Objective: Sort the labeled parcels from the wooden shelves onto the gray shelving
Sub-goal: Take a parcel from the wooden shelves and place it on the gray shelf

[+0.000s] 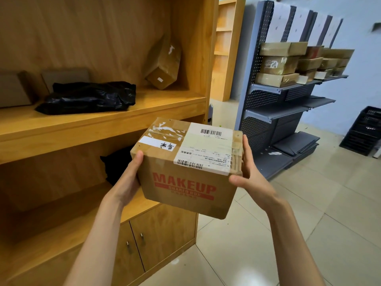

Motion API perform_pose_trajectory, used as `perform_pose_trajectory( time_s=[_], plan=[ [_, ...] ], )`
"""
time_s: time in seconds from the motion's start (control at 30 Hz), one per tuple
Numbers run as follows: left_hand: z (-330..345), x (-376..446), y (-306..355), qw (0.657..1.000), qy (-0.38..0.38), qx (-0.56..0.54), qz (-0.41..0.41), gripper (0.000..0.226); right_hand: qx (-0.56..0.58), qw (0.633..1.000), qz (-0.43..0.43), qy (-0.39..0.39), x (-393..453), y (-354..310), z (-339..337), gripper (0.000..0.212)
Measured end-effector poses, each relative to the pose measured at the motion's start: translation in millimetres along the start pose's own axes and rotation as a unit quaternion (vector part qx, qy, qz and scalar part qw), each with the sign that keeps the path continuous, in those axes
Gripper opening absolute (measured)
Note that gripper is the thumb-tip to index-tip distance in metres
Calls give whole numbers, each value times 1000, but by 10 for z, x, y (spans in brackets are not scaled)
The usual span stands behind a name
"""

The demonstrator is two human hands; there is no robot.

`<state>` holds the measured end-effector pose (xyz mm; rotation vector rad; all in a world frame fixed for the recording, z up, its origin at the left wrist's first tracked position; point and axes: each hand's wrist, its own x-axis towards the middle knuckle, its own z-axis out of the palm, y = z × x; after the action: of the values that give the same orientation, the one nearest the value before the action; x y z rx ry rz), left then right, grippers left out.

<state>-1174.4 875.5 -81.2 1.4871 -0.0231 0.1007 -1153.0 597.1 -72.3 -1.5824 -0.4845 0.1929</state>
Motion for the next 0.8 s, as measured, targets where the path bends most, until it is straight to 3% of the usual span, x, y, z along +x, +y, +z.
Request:
perform_pose_trajectory(
  time_s=[0.1, 0.23, 0.4, 0.5, 0.6, 0.73, 0.8],
  plan=[
    [31, 56, 10, 1000, 12, -8, -3, 93, -56, 998, 4, 12, -26, -46, -19, 141],
    [287, 106, 90, 999, 39, 3, -11, 72, -64, 992, -27, 105, -43, -49, -64, 139],
    [750, 185, 21, 977, 186, 86, 61, 96, -20, 970, -12, 243, -69, -22, -77, 142],
    [1128, 136, -93, 966, 100, 201, 131, 120, -12, 948, -4, 318, -63, -27, -130, 142],
    [1502, 112, -230, 938, -18, 307, 162, 134, -27, 942, 4, 335, -82, -89, -202, 150],
    [1775, 217, -263, 941, -19, 281, 185, 135, -34, 947, 3, 320, -211, -167, -373, 147],
    [1841, 285, -222, 953, -32, 231, 196, 133, 2, 955, -21, 295, -291, -135, -494, 129]
  ],
)
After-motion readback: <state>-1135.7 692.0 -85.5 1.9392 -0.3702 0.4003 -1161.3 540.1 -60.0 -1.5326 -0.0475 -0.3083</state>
